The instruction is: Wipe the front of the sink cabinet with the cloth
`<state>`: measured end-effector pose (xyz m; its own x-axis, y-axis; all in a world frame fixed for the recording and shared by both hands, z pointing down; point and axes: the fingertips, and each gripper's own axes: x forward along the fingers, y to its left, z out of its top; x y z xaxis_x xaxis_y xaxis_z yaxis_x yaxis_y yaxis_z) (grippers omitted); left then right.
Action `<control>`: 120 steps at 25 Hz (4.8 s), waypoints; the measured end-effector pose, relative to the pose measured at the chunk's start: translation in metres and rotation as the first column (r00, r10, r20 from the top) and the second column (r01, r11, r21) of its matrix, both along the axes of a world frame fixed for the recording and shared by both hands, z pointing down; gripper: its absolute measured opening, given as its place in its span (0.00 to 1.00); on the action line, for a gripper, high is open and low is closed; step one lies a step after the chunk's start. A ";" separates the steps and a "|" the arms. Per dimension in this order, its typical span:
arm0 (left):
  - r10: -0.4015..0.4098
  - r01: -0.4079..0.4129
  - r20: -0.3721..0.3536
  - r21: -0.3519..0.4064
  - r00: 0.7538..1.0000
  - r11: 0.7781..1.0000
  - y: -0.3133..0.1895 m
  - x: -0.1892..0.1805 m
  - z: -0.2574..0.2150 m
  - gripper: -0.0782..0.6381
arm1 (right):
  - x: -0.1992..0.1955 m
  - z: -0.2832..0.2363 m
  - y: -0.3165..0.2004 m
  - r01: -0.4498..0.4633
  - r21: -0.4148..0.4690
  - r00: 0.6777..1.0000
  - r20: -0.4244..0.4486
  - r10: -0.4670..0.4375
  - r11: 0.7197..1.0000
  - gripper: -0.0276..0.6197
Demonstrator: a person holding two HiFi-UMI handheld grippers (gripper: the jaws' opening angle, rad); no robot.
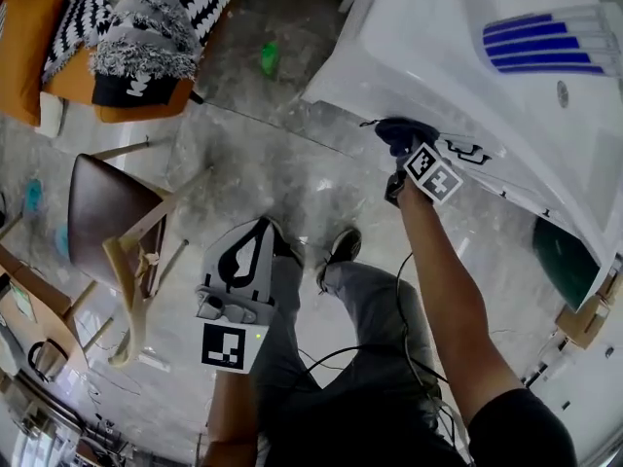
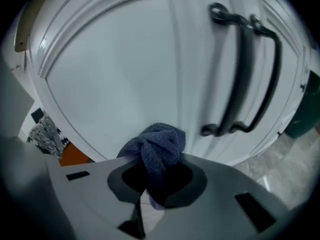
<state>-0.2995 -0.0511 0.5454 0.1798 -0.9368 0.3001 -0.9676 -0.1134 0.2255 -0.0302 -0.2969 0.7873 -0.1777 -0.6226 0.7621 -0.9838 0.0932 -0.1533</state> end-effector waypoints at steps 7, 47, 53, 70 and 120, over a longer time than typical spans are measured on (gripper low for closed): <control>-0.114 0.120 -0.134 0.032 0.984 0.992 -0.009 0.001 0.048 0.11 | -0.032 0.072 0.005 0.162 0.010 0.982 -0.097 -0.161 0.987 0.12; 0.176 -0.171 -0.098 0.053 0.980 0.984 0.024 0.040 -0.127 0.11 | -0.066 -0.256 0.123 0.593 0.307 0.805 -0.236 -0.544 0.745 0.12; 0.233 -0.227 -0.067 0.092 0.970 0.970 0.030 0.063 -0.161 0.12 | -0.020 -0.317 0.151 0.620 0.321 0.778 -0.365 -0.510 0.716 0.12; 0.113 -0.112 -0.038 0.026 0.993 0.993 0.070 0.299 -0.117 0.12 | 0.214 -0.247 0.076 0.870 0.188 0.418 -0.773 -0.478 0.457 0.12; 0.013 -0.027 -0.132 -0.104 0.991 0.994 0.078 0.275 0.086 0.11 | 0.211 0.046 -0.002 0.624 0.089 0.644 -0.622 -0.446 0.776 0.11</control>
<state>-0.0248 0.0265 0.6310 0.2424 -0.8972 0.3691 -0.9267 -0.1015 0.3619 0.1810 -0.2986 0.8329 -0.1655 -0.7433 0.6482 -0.6430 0.5796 0.5005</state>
